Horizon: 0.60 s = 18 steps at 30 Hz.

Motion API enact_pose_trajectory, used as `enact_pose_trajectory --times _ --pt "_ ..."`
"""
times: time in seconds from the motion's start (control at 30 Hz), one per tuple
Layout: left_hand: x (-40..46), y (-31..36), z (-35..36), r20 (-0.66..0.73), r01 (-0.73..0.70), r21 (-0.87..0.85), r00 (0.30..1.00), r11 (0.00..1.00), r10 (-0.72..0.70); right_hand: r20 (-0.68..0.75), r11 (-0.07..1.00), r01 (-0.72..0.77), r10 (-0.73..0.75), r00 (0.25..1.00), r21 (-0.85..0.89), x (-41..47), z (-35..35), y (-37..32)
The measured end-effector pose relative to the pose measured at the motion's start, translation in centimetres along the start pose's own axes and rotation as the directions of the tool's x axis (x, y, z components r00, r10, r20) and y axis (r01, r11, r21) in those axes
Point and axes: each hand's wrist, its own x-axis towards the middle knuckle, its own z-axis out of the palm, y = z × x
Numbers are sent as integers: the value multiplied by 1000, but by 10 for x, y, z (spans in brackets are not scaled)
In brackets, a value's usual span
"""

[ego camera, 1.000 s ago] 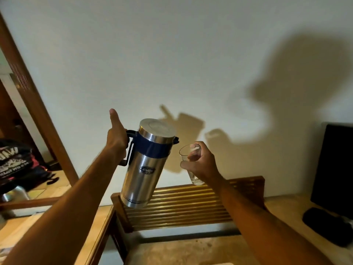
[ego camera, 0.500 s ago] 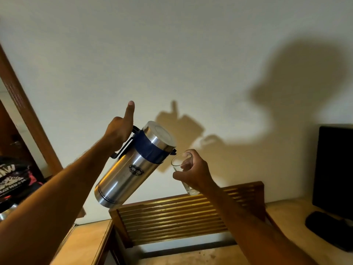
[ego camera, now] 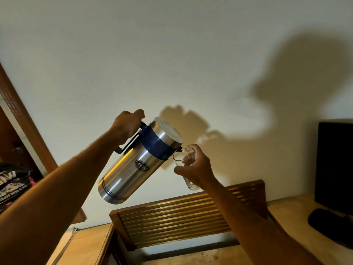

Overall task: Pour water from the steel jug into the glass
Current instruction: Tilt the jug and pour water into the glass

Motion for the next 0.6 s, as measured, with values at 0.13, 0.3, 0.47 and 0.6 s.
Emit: enact_pose_trajectory --times 0.13,0.3,0.47,0.6 --pt "-2 4 3 25 23 -13 999 1000 -23 -17 1000 5 -5 1000 15 2 -6 -2" --pt "-2 10 8 45 7 -3 999 1000 -6 -26 999 26 -25 999 20 2 -12 -5" --pt "2 19 10 36 -48 47 998 998 47 -45 998 59 -59 997 -2 2 -16 -1" --pt "4 23 11 36 -75 83 997 994 72 -43 997 72 -71 997 16 3 -17 3"
